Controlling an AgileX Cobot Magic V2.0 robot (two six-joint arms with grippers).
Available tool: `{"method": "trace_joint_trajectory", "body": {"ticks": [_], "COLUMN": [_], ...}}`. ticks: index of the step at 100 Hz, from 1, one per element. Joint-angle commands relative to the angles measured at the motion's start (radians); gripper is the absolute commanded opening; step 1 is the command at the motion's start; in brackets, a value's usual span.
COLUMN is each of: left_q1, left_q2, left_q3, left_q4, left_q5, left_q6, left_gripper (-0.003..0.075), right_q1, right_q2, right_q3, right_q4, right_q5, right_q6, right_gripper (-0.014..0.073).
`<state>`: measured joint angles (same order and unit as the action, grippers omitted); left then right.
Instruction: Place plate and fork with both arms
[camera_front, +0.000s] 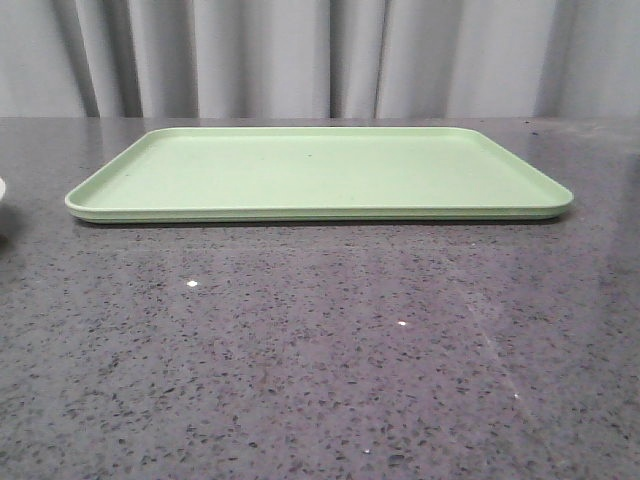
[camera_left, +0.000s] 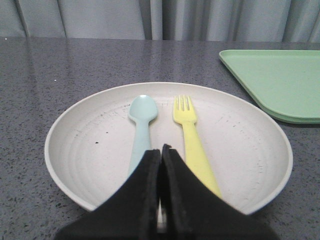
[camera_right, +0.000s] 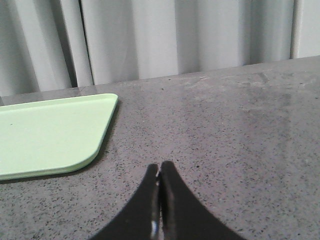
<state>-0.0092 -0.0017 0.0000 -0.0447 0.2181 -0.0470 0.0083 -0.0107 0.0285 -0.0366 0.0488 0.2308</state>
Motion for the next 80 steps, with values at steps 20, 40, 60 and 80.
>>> {"method": "trace_joint_trajectory", "body": {"ticks": [20, 40, 60, 80], "left_q1": [0.003, 0.003, 0.003, 0.003], "left_q2": [-0.033, -0.033, -0.033, -0.033], "left_q3": [0.012, 0.012, 0.012, 0.012], "left_q4": [-0.009, -0.009, -0.009, -0.009], "left_q5": [-0.079, -0.108, -0.203, -0.218], "left_q6": [-0.011, -0.011, -0.011, -0.011], "left_gripper": [-0.002, -0.002, -0.002, -0.002], "right_q1": [-0.003, -0.003, -0.003, -0.004], "right_q2": [-0.023, -0.023, -0.023, -0.023], "right_q3": [-0.007, -0.007, -0.007, -0.007], "right_q4": [-0.006, -0.006, -0.011, -0.011], "right_q5": [-0.079, -0.079, -0.077, -0.094], "right_q6": [-0.008, -0.008, -0.008, -0.008], "right_gripper": [-0.0068, -0.0068, -0.0068, -0.0068]}}
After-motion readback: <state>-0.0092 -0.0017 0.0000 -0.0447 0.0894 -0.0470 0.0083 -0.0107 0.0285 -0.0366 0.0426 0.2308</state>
